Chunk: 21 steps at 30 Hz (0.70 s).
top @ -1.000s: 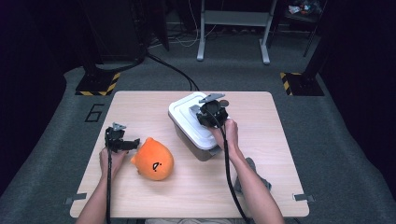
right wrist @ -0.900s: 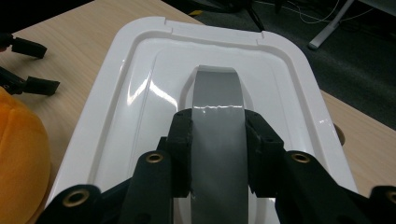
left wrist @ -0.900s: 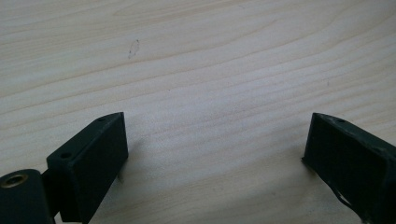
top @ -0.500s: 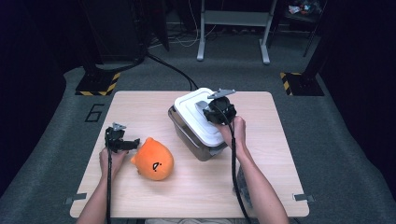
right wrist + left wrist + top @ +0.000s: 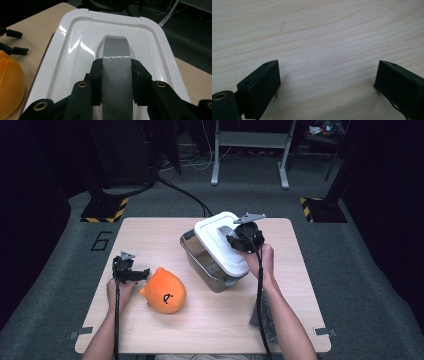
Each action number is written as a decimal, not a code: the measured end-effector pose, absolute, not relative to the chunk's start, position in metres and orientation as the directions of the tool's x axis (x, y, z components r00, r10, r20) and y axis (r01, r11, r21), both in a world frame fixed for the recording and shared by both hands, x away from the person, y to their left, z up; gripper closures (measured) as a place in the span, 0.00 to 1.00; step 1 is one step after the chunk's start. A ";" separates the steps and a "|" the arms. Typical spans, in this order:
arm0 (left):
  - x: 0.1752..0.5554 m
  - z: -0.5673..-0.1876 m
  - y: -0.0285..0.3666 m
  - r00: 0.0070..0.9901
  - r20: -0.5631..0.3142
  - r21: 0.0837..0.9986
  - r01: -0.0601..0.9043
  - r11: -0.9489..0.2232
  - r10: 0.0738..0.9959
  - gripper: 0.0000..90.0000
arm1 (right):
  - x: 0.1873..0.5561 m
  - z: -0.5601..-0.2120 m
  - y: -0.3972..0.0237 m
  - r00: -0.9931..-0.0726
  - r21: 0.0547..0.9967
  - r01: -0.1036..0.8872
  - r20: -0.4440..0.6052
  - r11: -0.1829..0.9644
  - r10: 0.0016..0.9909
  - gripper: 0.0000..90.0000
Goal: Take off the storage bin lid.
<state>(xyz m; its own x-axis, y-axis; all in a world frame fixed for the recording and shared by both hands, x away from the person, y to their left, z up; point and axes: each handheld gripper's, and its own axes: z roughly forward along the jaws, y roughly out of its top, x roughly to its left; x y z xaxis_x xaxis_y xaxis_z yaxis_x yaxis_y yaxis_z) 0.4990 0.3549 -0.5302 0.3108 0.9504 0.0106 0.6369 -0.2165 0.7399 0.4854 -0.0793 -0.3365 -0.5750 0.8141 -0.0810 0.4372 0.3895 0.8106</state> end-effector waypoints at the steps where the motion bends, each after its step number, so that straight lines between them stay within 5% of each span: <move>1: 0.499 -0.530 0.355 0.312 0.009 0.740 0.637 -0.217 0.950 0.06 | 0.485 -0.336 -0.082 -0.574 0.811 0.435 -0.085 0.391 0.814 0.74; 21: 0.499 -0.530 0.355 0.312 0.010 0.739 0.637 -0.217 0.950 0.06 | 0.476 -0.332 -0.137 -0.503 0.812 0.461 -0.095 0.359 0.859 0.74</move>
